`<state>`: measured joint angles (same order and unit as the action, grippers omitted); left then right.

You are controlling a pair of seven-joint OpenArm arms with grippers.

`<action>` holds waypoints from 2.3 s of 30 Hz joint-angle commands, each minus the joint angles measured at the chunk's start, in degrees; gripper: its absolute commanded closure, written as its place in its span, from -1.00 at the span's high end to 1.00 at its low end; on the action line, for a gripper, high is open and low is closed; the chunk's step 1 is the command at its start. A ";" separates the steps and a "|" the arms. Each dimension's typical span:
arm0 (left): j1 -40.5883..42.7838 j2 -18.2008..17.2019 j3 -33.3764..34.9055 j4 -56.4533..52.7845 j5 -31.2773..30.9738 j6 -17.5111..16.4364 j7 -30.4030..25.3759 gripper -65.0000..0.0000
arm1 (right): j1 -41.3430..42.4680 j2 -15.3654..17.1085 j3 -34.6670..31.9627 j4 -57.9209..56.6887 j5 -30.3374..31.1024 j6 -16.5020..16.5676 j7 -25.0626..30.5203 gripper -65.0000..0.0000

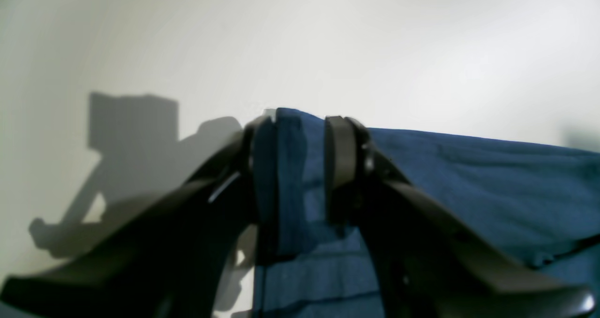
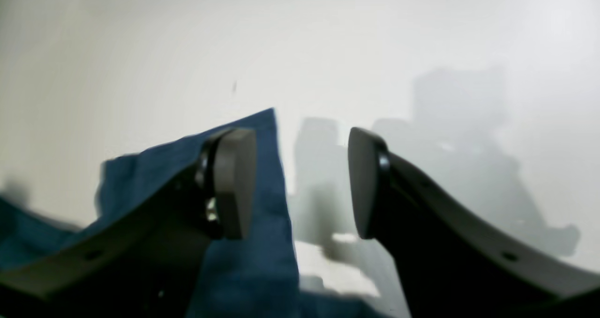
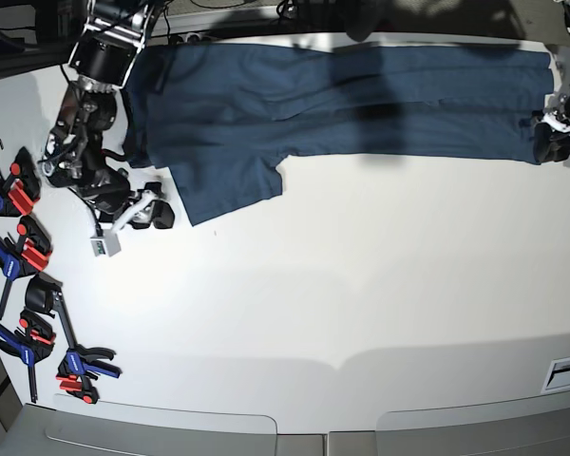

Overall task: Fold the T-shirt properly
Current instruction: 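Lower the right gripper onto the strip's end and grasp it, then hold the strip end with the right gripper while the left gripper grasps the other end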

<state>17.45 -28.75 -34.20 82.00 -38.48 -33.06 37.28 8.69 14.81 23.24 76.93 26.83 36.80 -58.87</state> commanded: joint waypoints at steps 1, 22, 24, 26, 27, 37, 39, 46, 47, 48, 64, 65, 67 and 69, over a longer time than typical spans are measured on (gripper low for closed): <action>-0.31 -1.31 -0.61 1.03 -0.55 -0.17 -1.53 -0.48 | 1.31 0.28 -0.24 1.05 0.13 -0.20 1.99 -0.10; -0.31 -1.29 -0.59 1.03 -0.57 -0.17 -1.77 -0.48 | 1.31 -3.06 -2.32 -14.86 -1.01 -0.57 7.13 -0.10; -0.31 -1.29 -0.59 1.03 -0.57 -0.17 -1.77 -0.48 | 1.46 -3.08 -2.32 -14.86 0.81 -0.50 6.49 -0.10; -0.31 -1.29 -0.59 1.03 -0.57 -0.15 -1.79 -0.48 | 1.64 -3.08 -2.32 -14.86 1.03 -0.50 6.32 -0.10; -0.31 -1.29 -0.59 1.03 -0.59 -0.17 -1.79 -0.48 | 1.66 -3.08 -2.32 -14.86 1.01 -0.52 6.12 -0.13; -0.31 -1.29 -0.59 1.03 -0.59 -0.15 -1.79 -0.48 | 1.79 -3.06 -2.32 -14.80 4.26 -0.52 4.52 -1.00; -0.31 -1.29 -0.61 1.03 -0.59 -0.17 -1.79 -0.48 | 1.77 -3.06 -2.32 -14.40 8.48 1.84 1.84 -1.00; -0.31 -1.29 -0.59 1.03 -0.57 -0.17 -1.77 -0.48 | 1.46 -3.08 -2.25 -8.57 22.36 3.20 -10.91 -1.00; -0.31 -1.29 -0.59 1.03 -0.57 -0.17 -1.77 -0.48 | 1.20 -3.08 -2.25 -7.23 24.70 3.20 -12.66 -1.00; -0.31 -1.29 -0.59 1.03 -0.57 -0.17 -1.77 -0.48 | 0.63 -3.08 -2.25 -5.70 27.28 3.20 -14.08 -1.00; -0.31 -1.27 -0.59 1.03 -0.66 -0.15 -1.81 -0.48 | -18.82 -8.00 -2.32 12.98 48.52 3.20 -21.13 -1.00; -0.31 -1.27 -0.59 1.03 -0.74 -0.15 -1.81 -0.48 | -19.65 -8.39 -2.32 12.98 49.11 3.20 -21.13 -1.00; -0.31 -1.27 -0.59 1.03 -0.74 -0.15 -1.84 -0.48 | -21.18 -8.81 -2.32 12.98 50.36 3.20 -21.13 -1.00; -0.31 -1.27 -0.59 1.03 -0.74 -0.15 -1.84 -0.48 | -22.40 -8.79 -2.32 12.98 51.65 3.20 -21.13 -1.00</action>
<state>17.45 -28.60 -34.20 82.00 -38.50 -33.06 36.84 -14.00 5.56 20.75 88.88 76.51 39.66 -80.55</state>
